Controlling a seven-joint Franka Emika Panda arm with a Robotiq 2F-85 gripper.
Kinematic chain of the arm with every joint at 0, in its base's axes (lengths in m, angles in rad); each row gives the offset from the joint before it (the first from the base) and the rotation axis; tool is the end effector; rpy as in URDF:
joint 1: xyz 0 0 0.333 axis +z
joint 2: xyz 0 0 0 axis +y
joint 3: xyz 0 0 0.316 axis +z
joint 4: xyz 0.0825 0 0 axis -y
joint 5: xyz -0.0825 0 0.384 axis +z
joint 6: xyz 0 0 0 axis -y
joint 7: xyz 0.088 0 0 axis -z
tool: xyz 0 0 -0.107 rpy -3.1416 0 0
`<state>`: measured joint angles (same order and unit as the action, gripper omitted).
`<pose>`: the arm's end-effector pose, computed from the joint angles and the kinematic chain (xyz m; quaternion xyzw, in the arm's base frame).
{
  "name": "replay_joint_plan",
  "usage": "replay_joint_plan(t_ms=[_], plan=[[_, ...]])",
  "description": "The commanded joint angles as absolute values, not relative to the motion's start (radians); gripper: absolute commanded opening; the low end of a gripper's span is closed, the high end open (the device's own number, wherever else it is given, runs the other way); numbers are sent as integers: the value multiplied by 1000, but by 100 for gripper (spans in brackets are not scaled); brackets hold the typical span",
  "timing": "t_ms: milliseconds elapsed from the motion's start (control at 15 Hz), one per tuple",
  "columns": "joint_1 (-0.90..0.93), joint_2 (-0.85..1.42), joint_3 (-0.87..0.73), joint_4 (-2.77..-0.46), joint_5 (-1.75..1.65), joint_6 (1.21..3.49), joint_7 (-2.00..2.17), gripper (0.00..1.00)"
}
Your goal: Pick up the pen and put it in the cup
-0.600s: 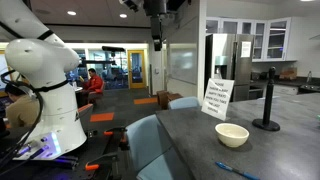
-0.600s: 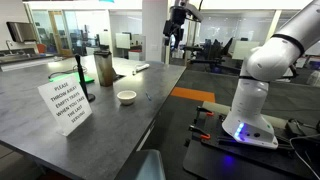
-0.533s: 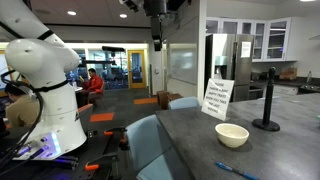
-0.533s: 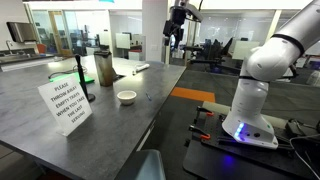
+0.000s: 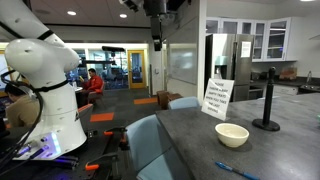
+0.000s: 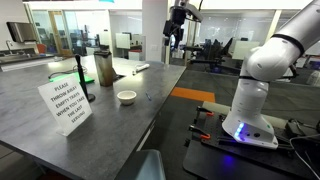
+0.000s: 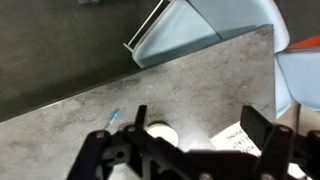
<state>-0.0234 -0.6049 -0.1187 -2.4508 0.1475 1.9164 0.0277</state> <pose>0.3733 -0.0473 0.5142 -0.9893 0.0976 -0.0375 0.1020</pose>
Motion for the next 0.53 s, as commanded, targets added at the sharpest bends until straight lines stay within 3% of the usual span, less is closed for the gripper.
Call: replay_joint_plan(t_ms=[0, 467], plan=[[-43, -603, -103, -2449, 157, 1913, 19, 100], [-80, -438, -73, -2387, 123, 2081, 112, 100]])
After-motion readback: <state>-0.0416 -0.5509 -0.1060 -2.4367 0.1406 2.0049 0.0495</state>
